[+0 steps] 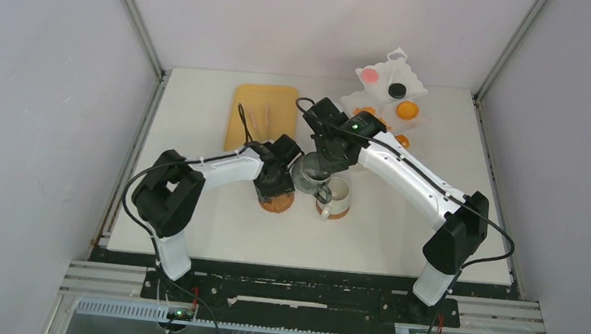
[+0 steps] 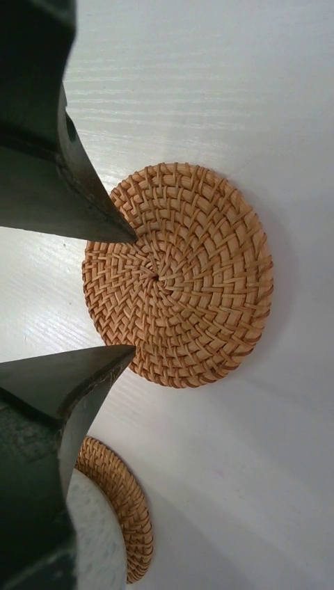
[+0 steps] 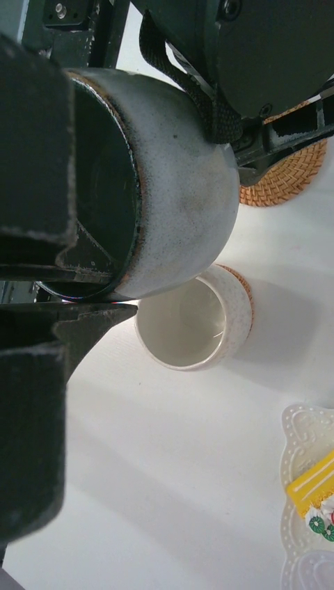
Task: Serve the afternoon tea
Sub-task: Move the coaster to the center of the board.
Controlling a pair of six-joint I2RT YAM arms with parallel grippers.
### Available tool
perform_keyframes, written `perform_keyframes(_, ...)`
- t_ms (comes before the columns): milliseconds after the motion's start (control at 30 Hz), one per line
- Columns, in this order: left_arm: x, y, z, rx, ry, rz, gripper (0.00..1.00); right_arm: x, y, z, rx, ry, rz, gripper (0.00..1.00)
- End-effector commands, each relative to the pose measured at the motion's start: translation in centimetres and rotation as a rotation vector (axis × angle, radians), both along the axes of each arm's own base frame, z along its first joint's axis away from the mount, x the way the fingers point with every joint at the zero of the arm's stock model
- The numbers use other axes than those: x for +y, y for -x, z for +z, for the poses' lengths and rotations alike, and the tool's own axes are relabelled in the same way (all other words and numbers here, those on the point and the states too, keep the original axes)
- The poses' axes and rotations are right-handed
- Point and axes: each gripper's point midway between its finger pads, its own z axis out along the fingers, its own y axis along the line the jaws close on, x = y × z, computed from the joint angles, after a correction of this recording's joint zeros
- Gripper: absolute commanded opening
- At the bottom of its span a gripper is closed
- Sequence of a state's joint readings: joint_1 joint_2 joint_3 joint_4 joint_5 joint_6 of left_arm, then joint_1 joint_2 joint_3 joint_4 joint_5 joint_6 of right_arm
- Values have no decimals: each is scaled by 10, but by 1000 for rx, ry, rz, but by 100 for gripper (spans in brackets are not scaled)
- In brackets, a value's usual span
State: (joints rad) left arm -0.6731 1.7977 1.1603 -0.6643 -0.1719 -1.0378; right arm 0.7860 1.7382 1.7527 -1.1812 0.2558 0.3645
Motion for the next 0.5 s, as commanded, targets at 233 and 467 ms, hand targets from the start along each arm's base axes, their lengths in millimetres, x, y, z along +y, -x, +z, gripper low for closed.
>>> perform_keyframes(233, 0, -40, 75, -181, 36, 97, 70, 19, -16, 54, -164, -142, -6, 0)
perform_keyframes(467, 59, -49, 99, -267, 29, 286, 72, 45, -19, 47, -144, -115, 29, 0)
